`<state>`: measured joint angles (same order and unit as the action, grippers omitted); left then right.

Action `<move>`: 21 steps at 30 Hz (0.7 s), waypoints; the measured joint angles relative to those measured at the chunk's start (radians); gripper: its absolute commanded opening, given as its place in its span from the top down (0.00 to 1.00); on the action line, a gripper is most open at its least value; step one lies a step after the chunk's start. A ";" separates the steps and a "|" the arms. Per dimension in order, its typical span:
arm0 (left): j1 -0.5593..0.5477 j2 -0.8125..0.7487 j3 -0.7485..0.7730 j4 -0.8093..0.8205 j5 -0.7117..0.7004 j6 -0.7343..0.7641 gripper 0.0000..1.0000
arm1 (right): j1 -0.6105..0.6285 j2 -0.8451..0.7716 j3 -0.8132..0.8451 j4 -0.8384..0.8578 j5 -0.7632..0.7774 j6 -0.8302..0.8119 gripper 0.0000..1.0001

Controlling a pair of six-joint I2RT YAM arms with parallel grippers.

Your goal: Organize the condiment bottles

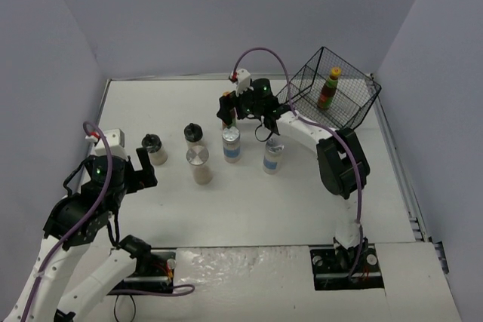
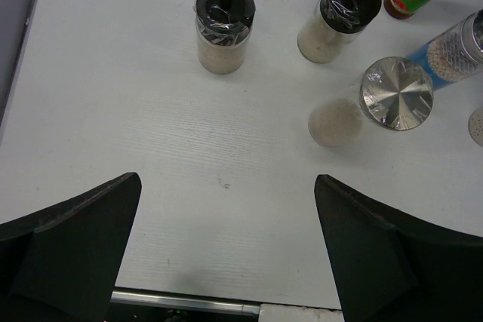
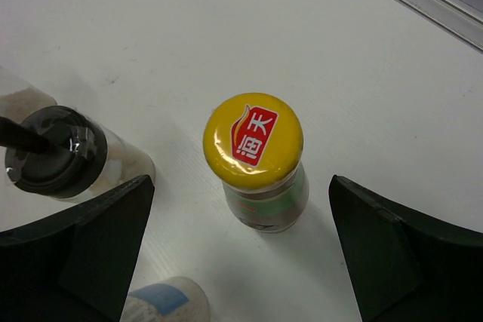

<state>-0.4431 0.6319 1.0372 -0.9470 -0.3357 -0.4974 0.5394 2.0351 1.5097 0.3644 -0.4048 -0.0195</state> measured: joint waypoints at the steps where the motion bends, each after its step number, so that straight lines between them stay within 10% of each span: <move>1: 0.000 0.000 0.001 -0.001 0.000 0.000 0.03 | 0.000 0.013 0.004 0.011 0.005 0.001 0.06; 21: 0.000 0.001 0.006 -0.019 0.000 -0.004 0.03 | 0.012 0.095 0.026 0.151 0.061 0.018 0.28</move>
<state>-0.4431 0.6331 1.0435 -0.9661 -0.3355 -0.5011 0.5514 2.1304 1.5356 0.5152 -0.3438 -0.0013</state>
